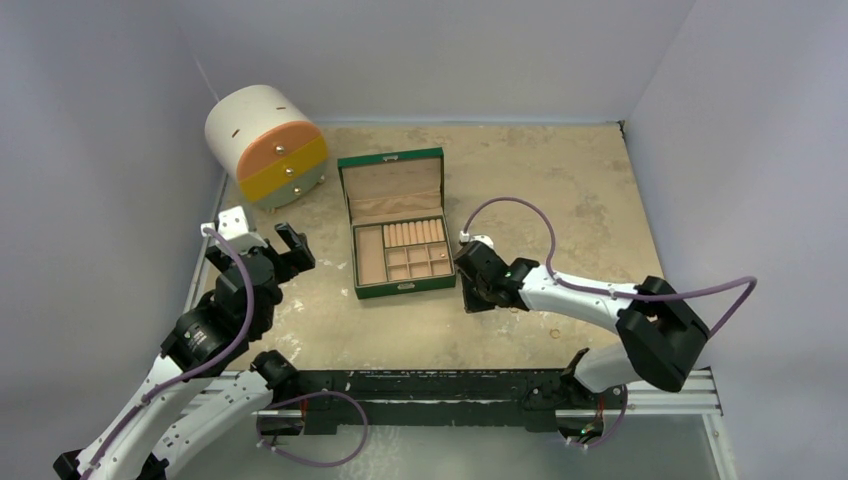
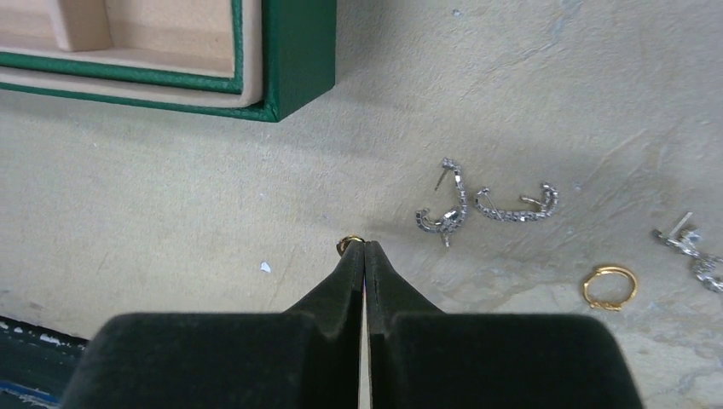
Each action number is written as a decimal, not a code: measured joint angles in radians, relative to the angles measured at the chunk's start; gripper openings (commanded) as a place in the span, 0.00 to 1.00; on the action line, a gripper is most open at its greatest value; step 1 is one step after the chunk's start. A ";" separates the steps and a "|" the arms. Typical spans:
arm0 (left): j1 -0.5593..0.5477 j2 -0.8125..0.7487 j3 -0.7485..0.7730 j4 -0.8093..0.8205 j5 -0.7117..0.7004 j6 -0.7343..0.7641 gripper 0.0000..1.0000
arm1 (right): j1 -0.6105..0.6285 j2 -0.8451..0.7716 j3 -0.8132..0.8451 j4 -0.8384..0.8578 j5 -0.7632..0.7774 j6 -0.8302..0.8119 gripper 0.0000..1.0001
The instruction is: Organize the mixed jewelry
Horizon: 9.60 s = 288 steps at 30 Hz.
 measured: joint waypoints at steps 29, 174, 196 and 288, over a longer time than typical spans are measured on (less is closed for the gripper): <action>0.000 -0.010 0.000 0.000 0.000 0.000 0.96 | 0.004 0.154 0.485 -0.169 0.175 -0.064 0.00; 0.000 0.010 0.000 0.000 0.000 0.000 0.98 | -0.193 -0.129 -0.120 -0.303 0.272 0.691 0.16; 0.000 0.011 0.000 0.000 0.004 0.000 0.97 | -0.193 -0.217 -0.168 -0.265 0.252 0.664 0.00; 0.000 0.271 -0.259 0.661 1.206 -0.352 0.00 | 0.129 -0.232 0.340 0.022 -0.228 -0.151 0.24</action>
